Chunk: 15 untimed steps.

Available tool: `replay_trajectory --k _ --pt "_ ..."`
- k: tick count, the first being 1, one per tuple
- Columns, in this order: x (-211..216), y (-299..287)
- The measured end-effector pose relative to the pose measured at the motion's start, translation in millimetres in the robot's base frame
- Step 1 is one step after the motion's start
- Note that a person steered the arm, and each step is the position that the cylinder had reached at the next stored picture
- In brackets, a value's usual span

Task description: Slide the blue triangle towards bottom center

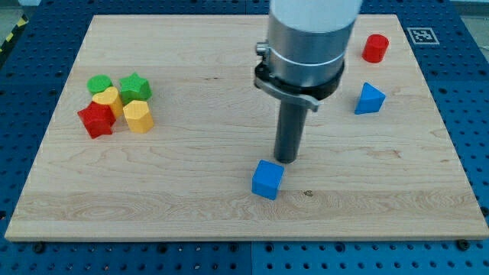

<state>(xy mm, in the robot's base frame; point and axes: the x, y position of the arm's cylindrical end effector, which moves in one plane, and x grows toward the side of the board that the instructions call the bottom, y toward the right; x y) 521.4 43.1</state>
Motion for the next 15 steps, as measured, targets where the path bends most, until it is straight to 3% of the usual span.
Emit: replay_trajectory --k 1,2,3,5,6,7,9,10,13,15 --pt "45 -2" --pt "58 -2" --pt "16 4" --pt "5 170" --pt "-38 222" --pt "-92 225" --pt "-98 116" --pt "-107 127" --pt "-88 45" --pt "-130 24"
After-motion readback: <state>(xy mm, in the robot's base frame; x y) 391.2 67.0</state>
